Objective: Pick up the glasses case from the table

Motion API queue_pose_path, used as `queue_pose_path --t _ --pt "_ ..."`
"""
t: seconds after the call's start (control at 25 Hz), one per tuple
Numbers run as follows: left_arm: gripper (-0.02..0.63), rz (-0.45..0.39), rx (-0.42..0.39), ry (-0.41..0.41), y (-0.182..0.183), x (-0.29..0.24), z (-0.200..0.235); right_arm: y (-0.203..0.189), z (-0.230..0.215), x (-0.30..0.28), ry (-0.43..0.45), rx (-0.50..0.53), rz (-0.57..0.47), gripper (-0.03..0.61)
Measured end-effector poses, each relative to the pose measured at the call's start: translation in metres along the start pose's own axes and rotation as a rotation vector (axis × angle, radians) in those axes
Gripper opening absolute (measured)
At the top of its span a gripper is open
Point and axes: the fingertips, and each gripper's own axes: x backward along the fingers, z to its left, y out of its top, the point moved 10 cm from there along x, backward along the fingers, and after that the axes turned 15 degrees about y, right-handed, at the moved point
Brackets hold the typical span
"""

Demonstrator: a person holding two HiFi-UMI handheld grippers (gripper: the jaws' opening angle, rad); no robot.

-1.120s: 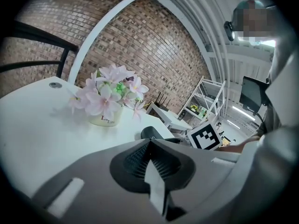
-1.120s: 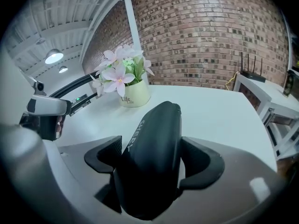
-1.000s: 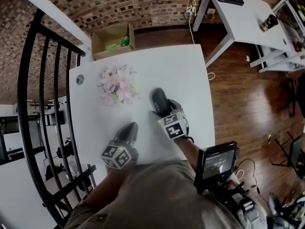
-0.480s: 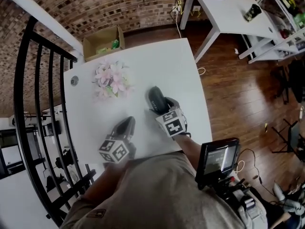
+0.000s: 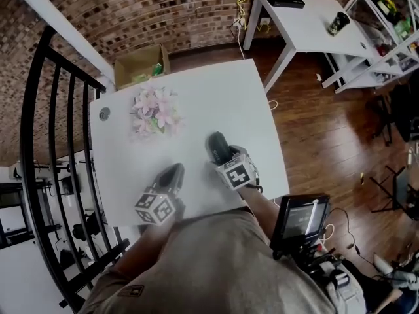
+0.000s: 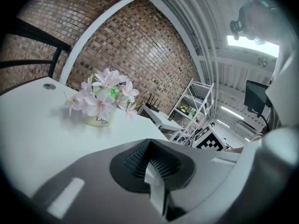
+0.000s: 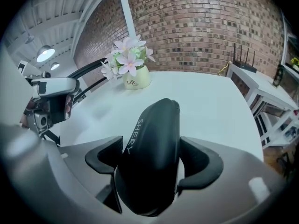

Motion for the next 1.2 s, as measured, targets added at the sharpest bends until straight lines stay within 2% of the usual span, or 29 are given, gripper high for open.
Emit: queue_pose_path --t 0.2,0.24,0.28,0.4,0.52,0.64,0.84,0.96,1.2 --pt "0.002 0.001 0.003 -0.002 0.004 -0.002 0.001 0.011 -0.006 -0.006 0.023 -0.039 -0.002 0.430" --pt "0.002 0.000 0.003 -0.001 0.005 -0.002 0.001 0.014 -0.007 -0.007 0.019 -0.041 0.000 0.411" --pt "0.002 -0.001 0.002 -0.001 0.006 -0.002 0.001 0.016 -0.009 -0.007 0.012 -0.039 0.007 0.361" --pt "0.002 0.001 -0.005 -0.008 0.009 -0.005 0.001 0.018 -0.012 -0.008 0.005 -0.031 0.030 0.346" --pt "0.002 -0.002 -0.012 -0.015 0.010 -0.007 0.003 0.017 -0.009 -0.007 0.016 -0.032 0.005 0.344" --pt "0.002 -0.013 -0.018 -0.020 0.013 -0.003 0.002 0.018 0.001 0.003 0.008 -0.029 -0.046 0.343" --pt "0.002 -0.048 -0.036 -0.085 0.022 -0.001 -0.011 0.022 0.014 0.042 -0.055 -0.029 -0.171 0.344" --pt "0.002 -0.073 -0.039 -0.123 0.024 0.013 -0.020 0.021 0.034 0.072 -0.088 -0.027 -0.260 0.344" --pt "0.002 -0.123 -0.052 -0.186 0.030 0.050 -0.031 0.018 0.082 0.114 -0.092 -0.021 -0.429 0.344"
